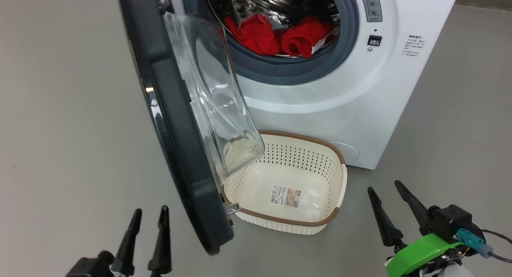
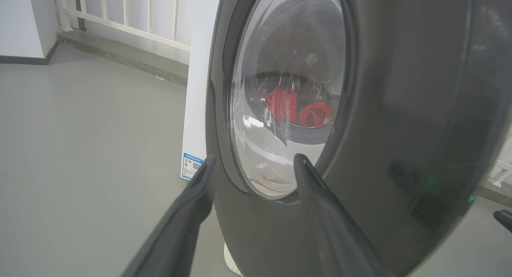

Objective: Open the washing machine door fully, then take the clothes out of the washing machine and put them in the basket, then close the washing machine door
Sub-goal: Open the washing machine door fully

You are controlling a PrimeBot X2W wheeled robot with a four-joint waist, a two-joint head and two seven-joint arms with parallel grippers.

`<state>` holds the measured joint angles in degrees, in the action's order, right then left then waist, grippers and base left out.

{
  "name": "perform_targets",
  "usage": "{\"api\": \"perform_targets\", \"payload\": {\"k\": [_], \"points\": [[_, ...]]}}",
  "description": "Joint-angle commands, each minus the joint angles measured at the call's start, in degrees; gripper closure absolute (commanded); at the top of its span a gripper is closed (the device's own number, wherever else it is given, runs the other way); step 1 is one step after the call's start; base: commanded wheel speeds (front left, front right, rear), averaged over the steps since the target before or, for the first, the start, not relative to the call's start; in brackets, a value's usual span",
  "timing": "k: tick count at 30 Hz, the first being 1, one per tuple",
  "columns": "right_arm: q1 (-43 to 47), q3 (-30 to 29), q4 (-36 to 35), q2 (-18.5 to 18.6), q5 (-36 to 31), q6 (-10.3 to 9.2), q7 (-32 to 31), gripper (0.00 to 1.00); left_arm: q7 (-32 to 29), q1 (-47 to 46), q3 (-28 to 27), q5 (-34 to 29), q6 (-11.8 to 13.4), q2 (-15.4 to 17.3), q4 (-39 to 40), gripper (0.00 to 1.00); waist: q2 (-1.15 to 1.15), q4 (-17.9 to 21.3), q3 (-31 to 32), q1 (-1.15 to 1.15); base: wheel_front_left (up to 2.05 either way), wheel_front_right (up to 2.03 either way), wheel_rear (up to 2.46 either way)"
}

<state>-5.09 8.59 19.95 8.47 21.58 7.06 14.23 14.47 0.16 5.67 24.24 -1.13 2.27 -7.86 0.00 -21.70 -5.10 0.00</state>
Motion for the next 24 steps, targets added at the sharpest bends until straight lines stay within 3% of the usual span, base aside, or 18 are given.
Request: {"api": "perform_targets", "payload": {"k": [1, 2, 7, 13, 17, 20, 24], "points": [[-0.2, 1.1, -1.7, 0.1, -0.4, 0.43, 0.8, 0.0, 0.5, -1.4, -2.1, -0.3, -0.2, 0.6, 1.3, 0.79, 0.0, 0.0, 0.1, 0.0, 0.0, 0.0, 0.0], [-0.2, 1.1, -1.7, 0.1, -0.4, 0.43, 0.8, 0.0, 0.5, -1.5, -2.3, -0.1, -0.2, 0.6, 1.6, 1.0, 0.0, 0.0, 0.2, 0.0, 0.0, 0.0, 0.0], [0.0, 1.0, -2.0, -0.1, -0.6, 0.43, 0.8, 0.0, 0.5, -3.2, -5.2, -0.2, 0.6, 0.6, 7.1, 1.0, 0.0, 0.0, 0.5, 0.0, 0.0, 0.0, 0.0], [0.0, 1.3, -2.4, -0.2, -0.6, 0.43, 0.8, 0.0, 0.5, -5.5, -6.7, -0.5, 2.2, 0.6, 20.9, 1.0, 0.0, 0.3, 0.6, 0.0, 0.0, 0.0, 0.0], [-0.1, 1.2, -2.7, -0.2, -0.8, 0.43, 0.8, 0.0, 0.5, -5.5, -1.0, -2.7, 2.3, 0.6, 27.8, 1.0, 0.0, 0.4, 0.4, 0.0, 0.0, 0.0, 0.0], [-0.2, 1.1, -2.9, -0.2, -0.8, 0.43, 0.8, 0.0, 0.5, -4.8, 6.4, -5.5, 1.4, 0.6, 27.9, 1.0, 0.0, 0.6, 0.2, 0.0, 0.0, 0.0, 0.0], [-0.5, 1.2, -3.0, -0.2, -0.8, 0.43, 0.8, 0.0, 0.5, -4.0, 12.4, -4.7, 1.3, 0.6, 25.5, 1.0, 0.0, 0.8, 0.0, 0.0, 0.0, 0.0, 0.0]]}}
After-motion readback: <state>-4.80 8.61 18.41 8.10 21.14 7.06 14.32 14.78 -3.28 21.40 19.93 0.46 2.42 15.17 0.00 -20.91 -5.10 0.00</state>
